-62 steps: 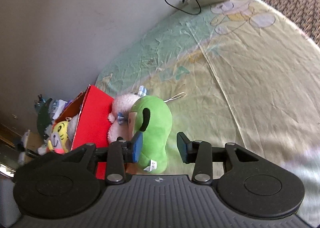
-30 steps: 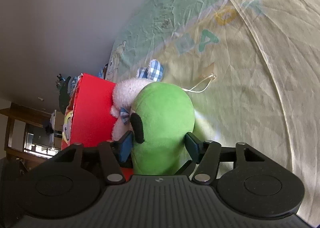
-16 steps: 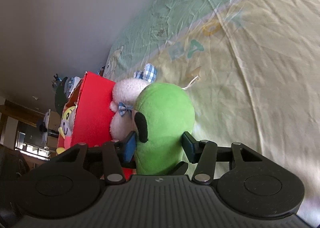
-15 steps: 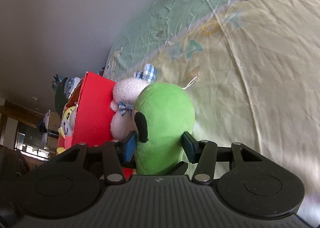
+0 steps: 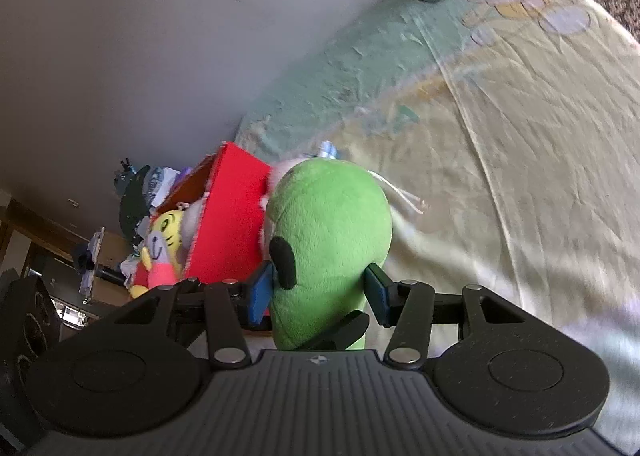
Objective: Organize objects
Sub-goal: 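Lift the green plush with the right gripper and carry it over the box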
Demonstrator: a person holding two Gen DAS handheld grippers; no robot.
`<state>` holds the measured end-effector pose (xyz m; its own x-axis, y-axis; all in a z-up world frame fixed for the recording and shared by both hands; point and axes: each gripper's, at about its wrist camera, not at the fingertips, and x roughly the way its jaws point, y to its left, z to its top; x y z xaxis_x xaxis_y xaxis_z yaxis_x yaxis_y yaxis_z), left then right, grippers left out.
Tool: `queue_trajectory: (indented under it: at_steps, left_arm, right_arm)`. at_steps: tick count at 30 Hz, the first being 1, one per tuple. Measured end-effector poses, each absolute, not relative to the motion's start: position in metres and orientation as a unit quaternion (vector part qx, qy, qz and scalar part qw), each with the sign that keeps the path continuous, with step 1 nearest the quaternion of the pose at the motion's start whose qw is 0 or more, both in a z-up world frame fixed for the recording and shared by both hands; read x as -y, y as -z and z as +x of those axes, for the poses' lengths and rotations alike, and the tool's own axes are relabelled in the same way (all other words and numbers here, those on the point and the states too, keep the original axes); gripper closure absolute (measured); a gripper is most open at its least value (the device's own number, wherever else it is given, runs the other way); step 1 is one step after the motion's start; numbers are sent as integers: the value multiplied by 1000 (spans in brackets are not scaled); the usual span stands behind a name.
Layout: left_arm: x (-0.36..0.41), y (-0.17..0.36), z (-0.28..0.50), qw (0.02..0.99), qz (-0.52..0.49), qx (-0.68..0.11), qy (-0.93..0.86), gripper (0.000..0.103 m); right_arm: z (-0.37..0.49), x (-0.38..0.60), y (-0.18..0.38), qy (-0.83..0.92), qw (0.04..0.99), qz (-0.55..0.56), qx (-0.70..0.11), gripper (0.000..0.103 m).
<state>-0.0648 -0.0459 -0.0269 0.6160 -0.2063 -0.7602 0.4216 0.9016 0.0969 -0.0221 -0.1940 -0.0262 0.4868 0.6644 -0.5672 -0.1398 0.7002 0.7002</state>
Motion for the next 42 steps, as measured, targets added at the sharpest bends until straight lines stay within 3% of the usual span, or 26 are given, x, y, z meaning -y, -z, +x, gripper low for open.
queue_trajectory:
  at_steps: [27, 42]
  left_arm:
    - [-104, -60, -113, 944, 65, -282, 159, 41]
    - [-191, -65, -100, 959, 85, -252, 93, 41]
  right_arm:
    - [-54, 62, -60, -313, 859, 246, -323, 50]
    - [-28, -29, -50, -363, 850, 244, -293, 50]
